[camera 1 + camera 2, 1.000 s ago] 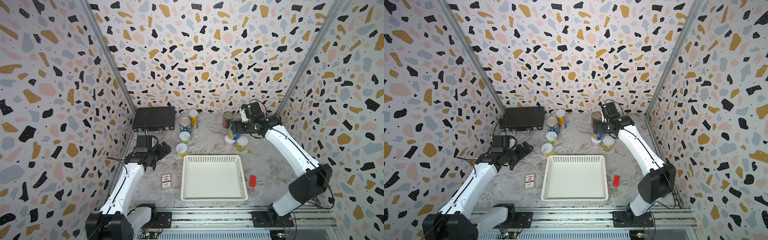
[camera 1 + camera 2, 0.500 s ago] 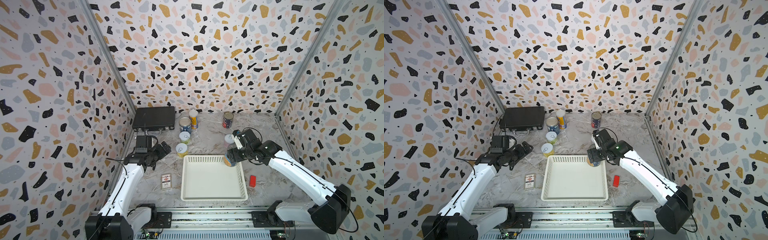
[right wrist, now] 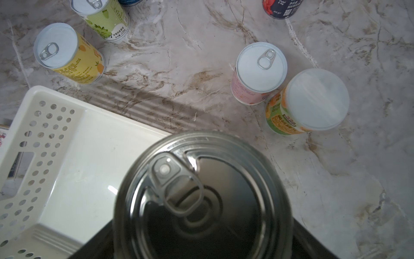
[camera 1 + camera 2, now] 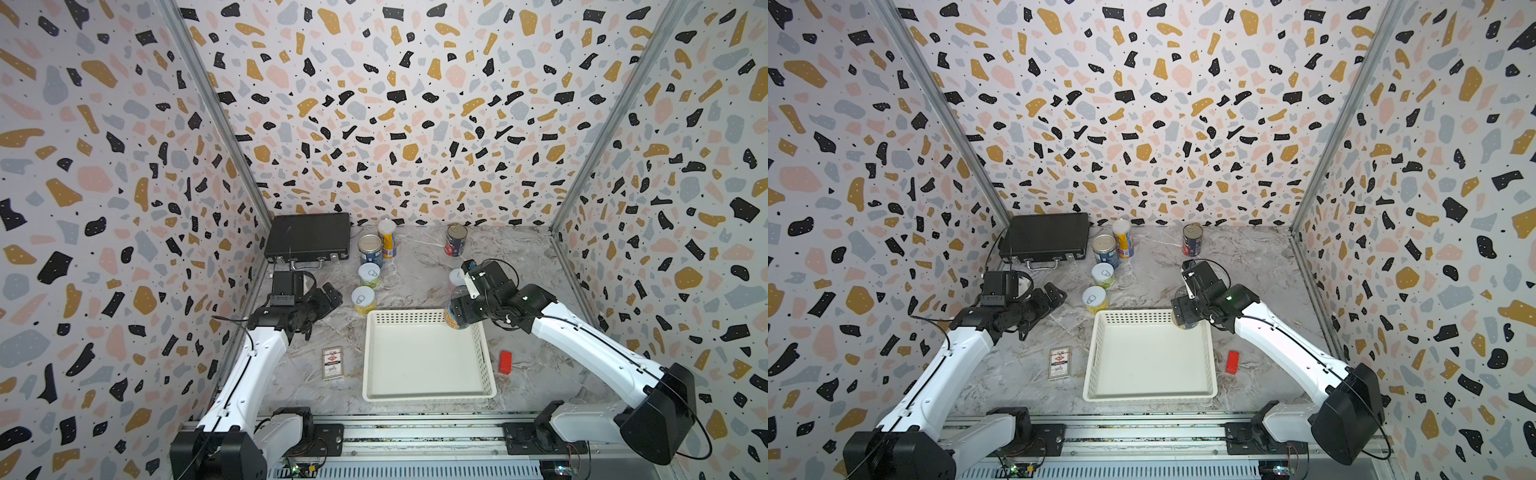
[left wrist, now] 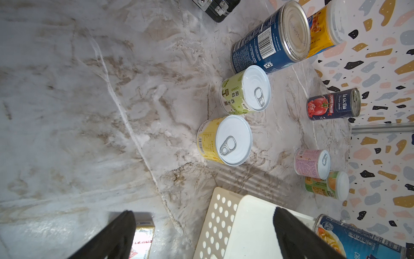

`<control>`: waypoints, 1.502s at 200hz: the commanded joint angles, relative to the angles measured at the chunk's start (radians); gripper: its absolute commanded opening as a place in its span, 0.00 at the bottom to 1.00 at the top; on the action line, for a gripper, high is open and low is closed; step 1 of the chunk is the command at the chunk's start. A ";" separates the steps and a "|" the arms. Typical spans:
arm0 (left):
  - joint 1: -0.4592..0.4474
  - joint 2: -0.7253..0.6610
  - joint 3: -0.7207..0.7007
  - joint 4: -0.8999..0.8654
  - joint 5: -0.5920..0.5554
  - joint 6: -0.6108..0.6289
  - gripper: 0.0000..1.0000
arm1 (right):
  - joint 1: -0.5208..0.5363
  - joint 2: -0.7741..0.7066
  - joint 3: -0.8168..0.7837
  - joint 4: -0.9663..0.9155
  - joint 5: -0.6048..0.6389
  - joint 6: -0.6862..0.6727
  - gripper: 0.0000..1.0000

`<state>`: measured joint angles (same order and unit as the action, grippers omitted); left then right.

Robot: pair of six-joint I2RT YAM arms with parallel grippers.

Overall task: Put the canned food in the basket
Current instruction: Place the canned food in the basket.

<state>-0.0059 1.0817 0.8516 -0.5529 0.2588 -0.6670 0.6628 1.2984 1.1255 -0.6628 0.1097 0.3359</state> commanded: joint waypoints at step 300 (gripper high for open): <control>0.004 0.009 0.021 0.026 0.025 -0.007 1.00 | 0.011 0.068 -0.155 0.201 0.093 0.104 0.45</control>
<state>-0.0059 1.0851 0.8516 -0.5526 0.2733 -0.6704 0.6701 1.4002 0.9562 -0.5293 0.1555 0.4156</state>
